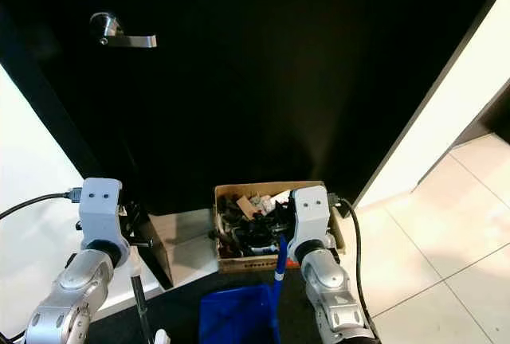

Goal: Sweep floor

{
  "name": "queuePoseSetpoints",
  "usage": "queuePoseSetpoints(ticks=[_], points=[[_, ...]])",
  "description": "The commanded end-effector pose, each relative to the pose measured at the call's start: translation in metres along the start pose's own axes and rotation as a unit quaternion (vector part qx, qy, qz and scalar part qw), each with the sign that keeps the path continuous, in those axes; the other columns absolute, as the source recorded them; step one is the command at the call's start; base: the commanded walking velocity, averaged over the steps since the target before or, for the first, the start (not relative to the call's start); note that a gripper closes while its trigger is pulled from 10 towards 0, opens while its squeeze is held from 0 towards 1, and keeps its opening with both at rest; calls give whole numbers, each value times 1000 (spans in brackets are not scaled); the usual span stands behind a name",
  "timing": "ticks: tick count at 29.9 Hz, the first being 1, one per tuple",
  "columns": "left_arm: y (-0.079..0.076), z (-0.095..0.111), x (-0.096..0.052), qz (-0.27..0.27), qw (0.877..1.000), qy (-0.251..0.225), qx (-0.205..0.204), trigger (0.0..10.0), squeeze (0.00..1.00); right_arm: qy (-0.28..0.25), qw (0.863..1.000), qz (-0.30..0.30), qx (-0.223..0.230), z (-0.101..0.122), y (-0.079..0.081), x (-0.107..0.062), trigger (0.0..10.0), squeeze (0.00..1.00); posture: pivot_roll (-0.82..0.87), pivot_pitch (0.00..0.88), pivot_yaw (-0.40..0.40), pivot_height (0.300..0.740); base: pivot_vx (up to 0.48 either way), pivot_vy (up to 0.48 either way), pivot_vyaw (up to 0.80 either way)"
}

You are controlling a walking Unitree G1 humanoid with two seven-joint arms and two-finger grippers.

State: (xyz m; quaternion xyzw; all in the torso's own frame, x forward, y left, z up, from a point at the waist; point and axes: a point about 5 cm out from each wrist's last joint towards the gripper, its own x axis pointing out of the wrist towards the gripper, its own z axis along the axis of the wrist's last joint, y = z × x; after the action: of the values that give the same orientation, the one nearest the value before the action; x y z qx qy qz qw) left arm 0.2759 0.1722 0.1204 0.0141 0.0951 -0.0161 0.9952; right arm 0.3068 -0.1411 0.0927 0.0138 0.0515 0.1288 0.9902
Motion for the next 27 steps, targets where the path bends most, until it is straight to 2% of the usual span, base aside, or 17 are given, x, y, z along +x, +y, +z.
queuePoseSetpoints(ticks=[1, 3, 8, 9, 11, 12, 13, 14, 15, 16, 21, 24, 25, 26, 27], points=[[-2, -4, 2, 0, 1000, 6, 7, 10000, 0, 46, 997, 27, 50, -11, 11, -6, 10000, 0, 66, 146, 18, 740, 0, 0, 0], [-2, -4, 2, -1, 1000, 6, 10, 10000, 0, 58, 996, 32, 57, -11, 13, -8, 10000, 0, 62, 143, 19, 740, 0, 0, 0], [-4, -3, 5, -4, 1000, 3, 13, 10000, 0, 155, 982, 52, 98, -19, 21, -24, 10000, 0, 51, 139, 18, 740, 0, 0, 0], [-4, -3, 5, -4, 1000, 3, 13, 10000, 0, 155, 982, 52, 98, -19, 21, -24, 10000, 0, 51, 139, 18, 740, 0, 0, 0], [-4, -3, 5, -5, 1000, 4, 14, 10000, 0, 200, 970, 61, 123, -23, 26, -33, 10000, 0, 51, 139, 18, 740, 0, 0, 0], [-4, -3, 5, -5, 1000, 4, 14, 10000, 0, 200, 970, 61, 123, -23, 26, -33, 10000, 0, 51, 139, 18, 740, 0, 0, 0], [-4, -3, 5, -5, 1000, 4, 15, 10000, 0, 238, 957, 65, 150, -27, 30, -42, 10000, 0, 51, 139, 18, 740, 0, 0, 0], [-4, -3, 5, -5, 1000, 3, 15, 10000, 0, 255, 951, 66, 159, -29, 30, -45, 10000, 0, 48, 143, 14, 740, 0, 0, 0], [-4, -3, 5, -5, 1000, 3, 15, 10000, 0, 255, 951, 66, 159, -29, 30, -45, 10000, 0, 48, 143, 14, 740, 0, 0, 0], [-3, -4, 5, -3, 1000, 4, 15, 10000, 0, 272, 945, 59, 170, -34, 27, -49, 10000, 0, 48, 143, 14, 740, 0, 0, 0], [-2, -4, 5, -1, 1000, 4, 16, 10000, 0, 287, 940, 36, 181, -35, 22, -49, 10000, 0, 51, 146, 11, 740, 0, 0, 0], [-2, -4, 5, 1, 1000, 4, 17, 10000, 0, 285, 944, 35, 161, -32, 22, -48, 10000, 0, 55, 149, 10, 740, 0, 0, 0], [-1, -4, 5, 2, 1000, 4, 17, 10000, 0, 255, 962, 32, 91, -27, 18, -44, 10000, 0, 55, 149, 10, 740, 0, 0, 0], [-1, -4, 5, 2, 1000, 4, 17, 10000, 0, 206, 977, 19, 45, -18, 15, -38, 10000, 0, 53, 150, 11, 740, 0, 0, 0], [-1, -4, 5, 2, 1000, 4, 17, 10000, 0, 206, 977, 19, 45, -18, 15, -38, 10000, 0, 53, 150, 11, 740, 0, 0, 0]])
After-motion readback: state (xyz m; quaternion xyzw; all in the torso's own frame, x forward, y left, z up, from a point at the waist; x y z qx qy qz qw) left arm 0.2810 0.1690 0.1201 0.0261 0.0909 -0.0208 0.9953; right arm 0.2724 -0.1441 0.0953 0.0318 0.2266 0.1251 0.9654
